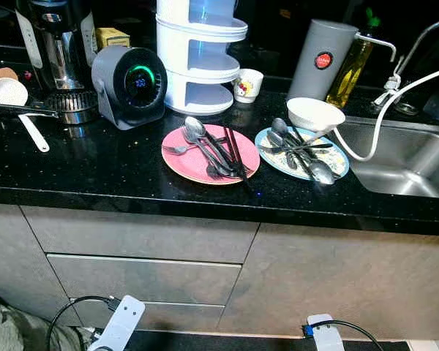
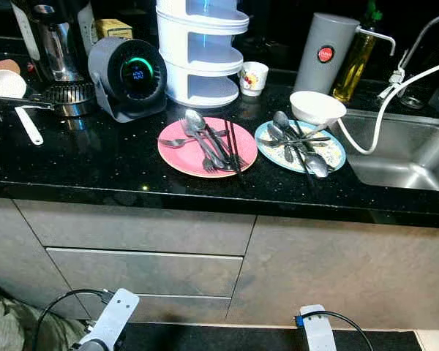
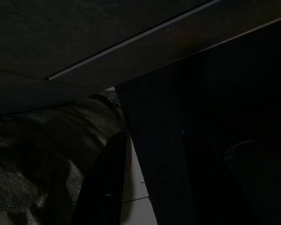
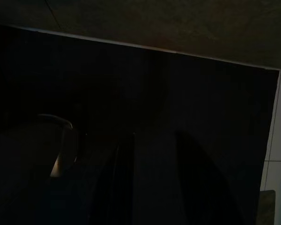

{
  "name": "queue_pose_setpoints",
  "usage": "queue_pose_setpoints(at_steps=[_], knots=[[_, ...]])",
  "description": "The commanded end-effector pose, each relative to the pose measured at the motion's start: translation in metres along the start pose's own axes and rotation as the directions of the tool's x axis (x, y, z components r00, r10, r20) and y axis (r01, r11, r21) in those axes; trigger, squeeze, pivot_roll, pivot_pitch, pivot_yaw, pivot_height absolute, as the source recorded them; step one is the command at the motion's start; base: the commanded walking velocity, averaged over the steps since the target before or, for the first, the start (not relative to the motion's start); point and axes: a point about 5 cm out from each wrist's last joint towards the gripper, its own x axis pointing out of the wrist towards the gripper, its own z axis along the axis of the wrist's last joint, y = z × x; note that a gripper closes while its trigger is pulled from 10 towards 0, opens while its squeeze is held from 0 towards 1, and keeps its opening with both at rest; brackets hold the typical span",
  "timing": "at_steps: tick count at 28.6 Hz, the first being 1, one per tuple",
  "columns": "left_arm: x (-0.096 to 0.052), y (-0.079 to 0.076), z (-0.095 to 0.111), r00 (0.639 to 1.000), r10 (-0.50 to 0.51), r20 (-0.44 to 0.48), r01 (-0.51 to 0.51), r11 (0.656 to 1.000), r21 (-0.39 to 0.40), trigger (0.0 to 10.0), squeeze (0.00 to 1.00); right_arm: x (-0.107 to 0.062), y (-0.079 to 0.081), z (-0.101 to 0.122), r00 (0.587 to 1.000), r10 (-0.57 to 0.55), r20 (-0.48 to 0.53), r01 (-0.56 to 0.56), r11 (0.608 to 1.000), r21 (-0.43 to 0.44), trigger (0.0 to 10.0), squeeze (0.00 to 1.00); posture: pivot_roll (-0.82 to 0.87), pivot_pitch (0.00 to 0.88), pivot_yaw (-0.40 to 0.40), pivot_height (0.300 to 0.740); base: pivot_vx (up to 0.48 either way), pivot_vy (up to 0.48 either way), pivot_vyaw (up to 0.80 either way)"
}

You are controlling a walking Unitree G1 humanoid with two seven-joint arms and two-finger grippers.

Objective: Kitchen organization

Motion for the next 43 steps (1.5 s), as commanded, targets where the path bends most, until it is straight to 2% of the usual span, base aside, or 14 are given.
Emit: queue_pose_setpoints(at_steps=[1,16,23,36,39,41,42,43], knots=[[0.000,-0.005,-0.002,1.000,-0.022,-0.007,0.022,1.000,0.020,10.0,0.00,-0.001,-0.003,-0.002,1.000,-0.012,-0.006,0.012,1.000,0.005,10.0,0.00,0.01,0.000,-0.085,0.740,0.000,-0.322,0.00],[0.000,-0.004,0.000,1.000,-0.015,-0.003,0.015,1.000,0.018,10.0,0.00,-0.001,-0.003,-0.003,1.000,-0.012,-0.008,0.012,1.000,0.004,10.0,0.00,0.01,0.000,-0.085,0.740,0.250,-0.384,0.00],[0.000,-0.003,0.000,1.000,-0.015,-0.003,0.015,1.000,-0.003,10.0,0.00,-0.001,-0.003,-0.002,1.000,-0.012,-0.006,0.012,1.000,0.002,10.0,0.00,0.01,0.000,-0.083,0.740,0.104,0.000,0.00],[-0.002,-0.009,-0.006,0.997,-0.083,0.007,0.083,0.996,-0.041,10.0,0.00,-0.001,-0.006,-0.003,1.000,-0.018,0.001,0.018,1.000,0.009,10.0,0.00,0.01,0.000,-0.075,0.740,0.000,0.000,0.00],[-0.004,-0.007,-0.010,0.997,-0.078,0.014,0.078,0.996,-0.043,10.0,0.00,-0.003,-0.010,-0.007,0.999,-0.033,0.013,0.032,0.999,0.041,10.0,0.00,0.03,0.000,-0.076,0.740,0.000,0.000,0.00],[-0.008,-0.003,-0.025,0.998,-0.059,-0.014,0.058,0.997,-0.051,10.0,0.00,-0.009,-0.023,-0.017,0.995,-0.100,0.018,0.096,0.984,0.151,10.0,0.00,0.02,0.011,-0.070,0.740,0.000,0.000,0.00],[-0.008,-0.003,-0.025,0.998,-0.059,-0.014,0.058,0.997,-0.051,10.0,0.00,-0.009,-0.023,-0.017,0.995,-0.100,0.018,0.096,0.984,0.151,10.0,0.00,0.02,0.011,-0.070,0.740,0.000,0.000,0.00],[-0.011,-0.002,-0.036,0.998,-0.055,-0.041,0.053,0.997,-0.052,10.0,0.00,-0.013,-0.034,-0.024,0.985,-0.171,0.007,0.165,0.958,0.234,10.0,0.00,0.02,0.018,-0.065,0.740,0.000,0.000,0.00]])
